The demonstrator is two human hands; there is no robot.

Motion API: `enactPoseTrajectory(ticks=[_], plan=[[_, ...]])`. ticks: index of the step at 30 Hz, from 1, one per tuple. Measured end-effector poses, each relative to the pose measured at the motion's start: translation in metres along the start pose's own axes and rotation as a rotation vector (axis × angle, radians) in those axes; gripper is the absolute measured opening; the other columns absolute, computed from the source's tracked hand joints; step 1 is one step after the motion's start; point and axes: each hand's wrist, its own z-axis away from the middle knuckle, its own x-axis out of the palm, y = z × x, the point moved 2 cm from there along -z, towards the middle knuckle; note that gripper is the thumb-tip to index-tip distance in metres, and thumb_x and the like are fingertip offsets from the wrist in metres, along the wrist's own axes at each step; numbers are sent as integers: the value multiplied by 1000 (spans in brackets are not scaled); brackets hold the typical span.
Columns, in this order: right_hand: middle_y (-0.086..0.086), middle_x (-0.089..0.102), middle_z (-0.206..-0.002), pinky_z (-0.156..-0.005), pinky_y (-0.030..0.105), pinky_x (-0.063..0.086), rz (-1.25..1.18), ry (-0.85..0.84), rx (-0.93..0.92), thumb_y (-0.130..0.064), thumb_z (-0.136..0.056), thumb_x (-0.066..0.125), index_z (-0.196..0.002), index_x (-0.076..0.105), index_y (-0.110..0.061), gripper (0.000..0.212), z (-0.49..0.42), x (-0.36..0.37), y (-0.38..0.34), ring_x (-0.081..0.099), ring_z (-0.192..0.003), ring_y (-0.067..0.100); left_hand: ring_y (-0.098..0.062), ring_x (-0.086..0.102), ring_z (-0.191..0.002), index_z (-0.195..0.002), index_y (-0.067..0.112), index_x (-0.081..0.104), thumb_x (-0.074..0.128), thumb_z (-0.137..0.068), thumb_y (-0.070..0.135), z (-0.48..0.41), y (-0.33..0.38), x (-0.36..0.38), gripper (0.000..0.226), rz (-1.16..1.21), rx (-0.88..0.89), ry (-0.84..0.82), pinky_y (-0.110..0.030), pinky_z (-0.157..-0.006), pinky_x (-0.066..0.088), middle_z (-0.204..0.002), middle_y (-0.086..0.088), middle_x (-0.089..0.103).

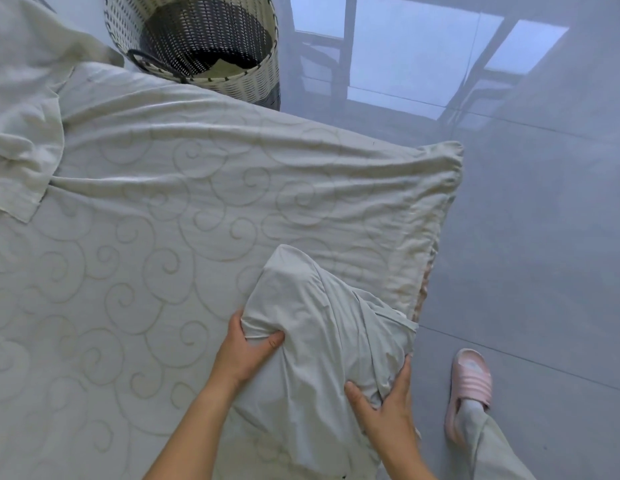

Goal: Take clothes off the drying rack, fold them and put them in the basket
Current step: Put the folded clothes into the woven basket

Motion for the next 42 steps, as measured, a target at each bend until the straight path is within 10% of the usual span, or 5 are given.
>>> enactPoseTrajectory(ticks=[7, 15, 21, 29, 42], plan=[[-12, 21, -156, -111, 47, 29, -163, 64, 35, -51, -56, 87, -147, -10, -47, 133, -6, 12, -7, 32, -140, 20, -16, 48, -126, -138, 58, -11, 52, -53, 79, 16, 2, 2, 108, -163, 157, 22, -32, -98, 41, -146, 12, 38], [-34, 15, -141, -108, 28, 28, -217, 49, -88, -31, -69, 84, -130, -10, -64, 117, -12, 15, -6, 29, -130, 0, -15, 49, -118, -127, 78, 2, 40, -69, 64, 20, -11, 2, 71, -296, 358, -103, -24, -97, 38, -131, 3, 36], [-2, 39, -146, -93, 36, 42, -78, 96, -125, -95, -44, 50, -135, 10, -54, 108, -11, 22, 1, 49, -123, 23, -22, 46, -129, -130, 75, 5, 42, -65, 88, 8, -15, 1, 76, -359, 445, -142, -30, -103, 41, -137, 7, 31], [-12, 51, -119, -82, 4, 35, -78, 96, -245, -64, -70, 70, -143, 37, -29, 87, -14, 12, -16, 51, -103, 1, -13, 46, -126, -125, 79, 13, 48, -67, 66, 19, -1, 11, 68, -244, 427, -30, -21, -95, 38, -132, 7, 37], [-13, 62, -118, -89, 19, 47, -141, 114, -473, -48, -70, 65, -133, 49, -34, 67, -29, -83, -97, 59, -109, 5, 21, 42, -101, -129, 73, 13, 50, -69, 52, 79, 114, 45, 74, -67, 620, 31, 5, -77, 34, -115, 15, 39]])
